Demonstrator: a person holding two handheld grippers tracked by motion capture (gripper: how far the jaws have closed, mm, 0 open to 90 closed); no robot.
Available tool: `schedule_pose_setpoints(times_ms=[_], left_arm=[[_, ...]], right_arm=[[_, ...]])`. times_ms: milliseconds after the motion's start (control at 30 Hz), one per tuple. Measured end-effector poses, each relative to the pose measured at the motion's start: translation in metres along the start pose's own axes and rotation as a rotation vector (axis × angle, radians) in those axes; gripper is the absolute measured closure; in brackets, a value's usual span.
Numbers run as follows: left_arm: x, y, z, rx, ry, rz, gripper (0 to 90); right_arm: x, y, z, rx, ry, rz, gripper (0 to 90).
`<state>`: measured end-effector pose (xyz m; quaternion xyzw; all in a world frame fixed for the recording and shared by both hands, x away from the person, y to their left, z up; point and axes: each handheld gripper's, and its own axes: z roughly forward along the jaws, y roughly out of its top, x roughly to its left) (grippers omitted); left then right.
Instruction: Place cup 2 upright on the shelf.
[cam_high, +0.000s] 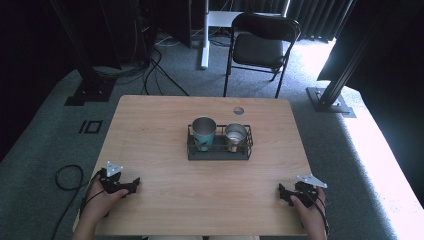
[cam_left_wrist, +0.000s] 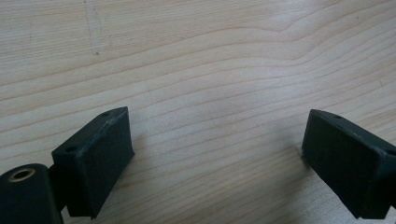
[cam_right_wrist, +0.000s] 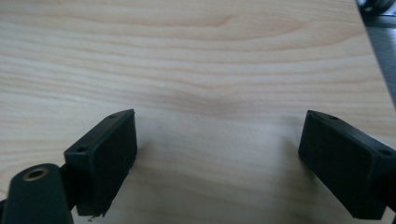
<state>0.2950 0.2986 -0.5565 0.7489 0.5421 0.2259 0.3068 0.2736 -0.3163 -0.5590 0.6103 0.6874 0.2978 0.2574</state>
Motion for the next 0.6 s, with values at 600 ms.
schedule_pose_setpoints(times_ms=[600], left_arm=[[-0.0001,-0.0001,-0.0001,-0.002,-0.006,0.005,9.8]], right_arm=[[0.0010,-0.0015,-0.0014,-0.001,-0.011,0.009,10.9]])
